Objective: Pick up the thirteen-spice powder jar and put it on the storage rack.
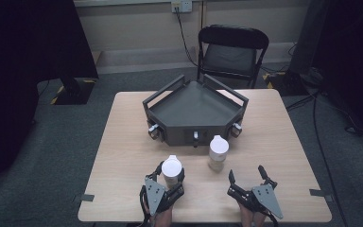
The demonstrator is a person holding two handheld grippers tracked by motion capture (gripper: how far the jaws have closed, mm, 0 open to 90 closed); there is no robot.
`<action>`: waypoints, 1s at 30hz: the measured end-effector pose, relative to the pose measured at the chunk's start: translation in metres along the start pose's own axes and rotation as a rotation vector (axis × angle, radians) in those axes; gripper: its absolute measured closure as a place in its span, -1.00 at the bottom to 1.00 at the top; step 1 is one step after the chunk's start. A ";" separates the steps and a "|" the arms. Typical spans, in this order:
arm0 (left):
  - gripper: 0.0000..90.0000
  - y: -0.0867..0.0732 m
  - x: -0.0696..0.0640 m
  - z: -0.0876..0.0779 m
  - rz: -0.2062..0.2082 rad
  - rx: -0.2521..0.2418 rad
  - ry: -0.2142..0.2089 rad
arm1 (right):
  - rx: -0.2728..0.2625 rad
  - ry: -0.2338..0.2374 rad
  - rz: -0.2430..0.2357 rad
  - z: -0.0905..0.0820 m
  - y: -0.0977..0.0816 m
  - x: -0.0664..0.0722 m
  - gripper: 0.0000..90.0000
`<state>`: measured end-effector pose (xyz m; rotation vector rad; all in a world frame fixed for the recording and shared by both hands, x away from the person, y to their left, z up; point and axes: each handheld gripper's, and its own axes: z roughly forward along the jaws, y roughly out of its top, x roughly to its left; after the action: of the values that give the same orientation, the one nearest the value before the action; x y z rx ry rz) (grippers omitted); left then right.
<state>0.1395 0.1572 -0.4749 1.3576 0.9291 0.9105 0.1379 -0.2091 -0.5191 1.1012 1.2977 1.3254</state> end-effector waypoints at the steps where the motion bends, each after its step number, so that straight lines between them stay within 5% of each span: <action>1: -0.31 0.001 0.001 0.000 -0.001 0.001 -0.002 | 0.000 -0.001 0.000 0.000 0.000 0.000 -0.99; 17: -0.31 0.016 0.012 -0.004 0.020 -0.041 -0.055 | 0.000 -0.002 0.000 0.000 0.000 0.000 -0.99; 30: -0.31 0.032 0.033 0.008 0.034 -0.022 -0.130 | 0.000 -0.003 0.000 0.000 0.000 0.000 -0.99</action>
<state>0.1594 0.1854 -0.4438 1.3998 0.7965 0.8450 0.1379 -0.2086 -0.5190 1.1029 1.2962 1.3233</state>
